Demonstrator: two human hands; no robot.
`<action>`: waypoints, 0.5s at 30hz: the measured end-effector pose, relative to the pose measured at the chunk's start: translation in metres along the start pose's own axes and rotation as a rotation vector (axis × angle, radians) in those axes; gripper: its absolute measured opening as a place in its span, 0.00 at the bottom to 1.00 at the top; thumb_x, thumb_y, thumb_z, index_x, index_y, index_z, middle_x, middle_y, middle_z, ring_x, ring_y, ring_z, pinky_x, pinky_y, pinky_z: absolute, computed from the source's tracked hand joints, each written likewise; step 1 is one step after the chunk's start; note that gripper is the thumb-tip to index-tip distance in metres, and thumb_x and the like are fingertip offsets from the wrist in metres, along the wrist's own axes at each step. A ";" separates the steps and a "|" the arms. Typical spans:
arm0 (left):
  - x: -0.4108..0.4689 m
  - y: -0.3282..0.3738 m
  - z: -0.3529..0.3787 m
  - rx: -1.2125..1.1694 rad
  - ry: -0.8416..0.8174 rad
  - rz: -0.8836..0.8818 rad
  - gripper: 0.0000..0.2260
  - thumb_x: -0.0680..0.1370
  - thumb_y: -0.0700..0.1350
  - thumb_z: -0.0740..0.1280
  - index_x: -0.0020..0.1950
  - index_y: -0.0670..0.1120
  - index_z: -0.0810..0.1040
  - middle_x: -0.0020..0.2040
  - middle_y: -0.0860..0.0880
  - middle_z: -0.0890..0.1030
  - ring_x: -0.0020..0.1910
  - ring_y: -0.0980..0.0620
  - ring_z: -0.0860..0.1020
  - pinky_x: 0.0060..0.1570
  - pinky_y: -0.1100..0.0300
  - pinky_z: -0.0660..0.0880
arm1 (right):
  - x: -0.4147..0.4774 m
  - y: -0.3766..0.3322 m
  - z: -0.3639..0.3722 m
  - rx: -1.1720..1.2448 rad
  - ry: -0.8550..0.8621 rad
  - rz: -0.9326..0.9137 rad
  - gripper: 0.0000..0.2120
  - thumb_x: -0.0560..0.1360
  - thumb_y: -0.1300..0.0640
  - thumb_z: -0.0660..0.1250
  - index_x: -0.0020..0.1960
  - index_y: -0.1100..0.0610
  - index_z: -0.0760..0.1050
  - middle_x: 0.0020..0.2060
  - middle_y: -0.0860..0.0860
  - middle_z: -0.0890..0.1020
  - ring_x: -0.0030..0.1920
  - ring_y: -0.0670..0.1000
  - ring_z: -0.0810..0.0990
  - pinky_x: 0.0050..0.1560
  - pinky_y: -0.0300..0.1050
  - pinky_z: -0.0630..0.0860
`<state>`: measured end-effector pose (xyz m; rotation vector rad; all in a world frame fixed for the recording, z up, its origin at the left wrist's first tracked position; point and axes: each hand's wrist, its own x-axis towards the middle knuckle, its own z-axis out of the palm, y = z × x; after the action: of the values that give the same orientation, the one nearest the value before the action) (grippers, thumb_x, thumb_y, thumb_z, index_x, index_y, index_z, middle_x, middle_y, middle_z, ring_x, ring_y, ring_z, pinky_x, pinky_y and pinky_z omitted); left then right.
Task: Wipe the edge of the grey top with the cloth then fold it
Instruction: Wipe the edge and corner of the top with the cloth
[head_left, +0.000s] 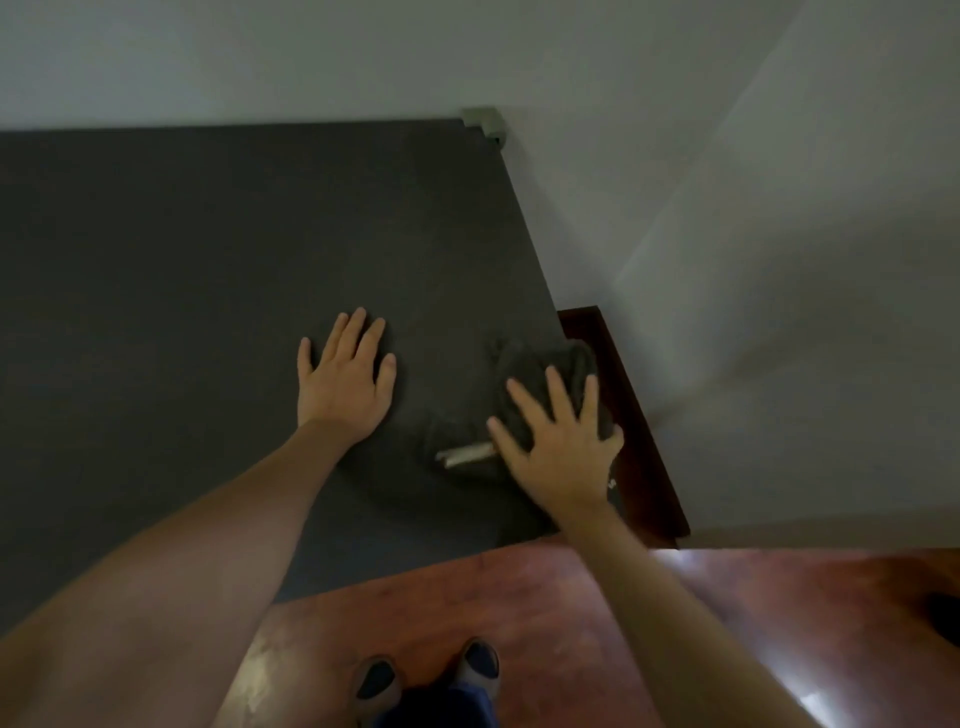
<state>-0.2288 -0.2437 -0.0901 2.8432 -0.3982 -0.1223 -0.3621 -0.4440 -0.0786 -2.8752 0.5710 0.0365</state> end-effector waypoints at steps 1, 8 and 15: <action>0.000 0.000 0.000 0.007 -0.003 0.003 0.24 0.79 0.55 0.48 0.74 0.51 0.55 0.77 0.51 0.53 0.76 0.53 0.48 0.73 0.43 0.45 | 0.018 0.009 -0.003 0.032 -0.018 0.031 0.27 0.71 0.30 0.51 0.68 0.34 0.58 0.74 0.50 0.62 0.72 0.63 0.58 0.61 0.72 0.63; -0.002 -0.001 0.002 0.000 0.022 -0.003 0.24 0.78 0.56 0.47 0.74 0.52 0.55 0.77 0.50 0.54 0.76 0.53 0.49 0.72 0.41 0.45 | -0.009 0.006 0.000 -0.069 0.105 0.244 0.29 0.74 0.34 0.54 0.70 0.47 0.63 0.55 0.60 0.76 0.49 0.62 0.76 0.47 0.57 0.73; 0.002 0.002 0.000 0.028 -0.006 -0.005 0.24 0.78 0.56 0.45 0.74 0.52 0.53 0.78 0.51 0.52 0.76 0.53 0.47 0.73 0.42 0.44 | 0.013 0.004 -0.007 -0.030 0.053 0.319 0.32 0.74 0.34 0.52 0.71 0.51 0.59 0.59 0.61 0.73 0.55 0.63 0.74 0.52 0.59 0.71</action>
<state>-0.2269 -0.2457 -0.0894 2.8722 -0.3967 -0.1269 -0.3522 -0.4540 -0.0738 -2.7896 1.0420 0.0179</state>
